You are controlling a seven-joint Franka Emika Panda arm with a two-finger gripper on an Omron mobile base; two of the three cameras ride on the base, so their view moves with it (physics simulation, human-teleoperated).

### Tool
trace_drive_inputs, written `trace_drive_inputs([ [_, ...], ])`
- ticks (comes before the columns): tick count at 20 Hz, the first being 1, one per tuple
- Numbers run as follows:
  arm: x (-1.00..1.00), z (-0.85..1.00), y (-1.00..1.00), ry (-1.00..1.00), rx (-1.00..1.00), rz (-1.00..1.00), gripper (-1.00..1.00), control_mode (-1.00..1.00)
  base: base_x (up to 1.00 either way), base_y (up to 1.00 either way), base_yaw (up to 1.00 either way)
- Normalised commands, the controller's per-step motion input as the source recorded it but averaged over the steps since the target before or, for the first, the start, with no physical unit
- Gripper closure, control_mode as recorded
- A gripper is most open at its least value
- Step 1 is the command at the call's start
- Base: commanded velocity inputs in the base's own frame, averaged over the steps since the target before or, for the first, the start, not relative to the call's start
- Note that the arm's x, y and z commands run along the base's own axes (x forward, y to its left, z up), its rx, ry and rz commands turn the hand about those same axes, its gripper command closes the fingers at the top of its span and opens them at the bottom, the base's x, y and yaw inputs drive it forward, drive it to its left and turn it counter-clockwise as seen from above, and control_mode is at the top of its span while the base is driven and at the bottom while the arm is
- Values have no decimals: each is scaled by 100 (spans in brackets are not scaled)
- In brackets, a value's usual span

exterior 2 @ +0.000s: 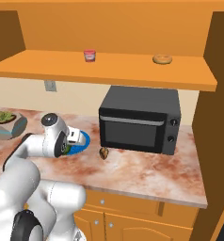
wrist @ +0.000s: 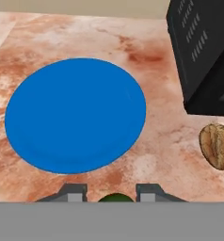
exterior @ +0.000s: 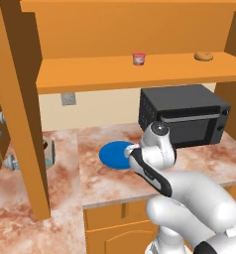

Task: Pick the avocado and bread from the counter and place them on the plate. Then pick the jam from the cabinet and place it next to the plate. Lastly close the cabinet door.

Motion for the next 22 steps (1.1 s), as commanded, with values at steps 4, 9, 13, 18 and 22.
trace_drive_inputs([
  [4, 41, 8, 33, -19, 0, 0, 100, -100, 0, 0, 0],
  [9, 52, 0, 42, -6, -1, 0, 100, -100, 0, 0, 0],
  [13, 37, 0, 39, -1, 0, 0, 100, -100, 0, 0, 0],
  [18, 21, -18, 15, 0, 0, 0, 100, -100, 0, 0, 0],
  [22, 5, -23, 0, -1, 0, 0, 100, -100, 0, 0, 0],
])
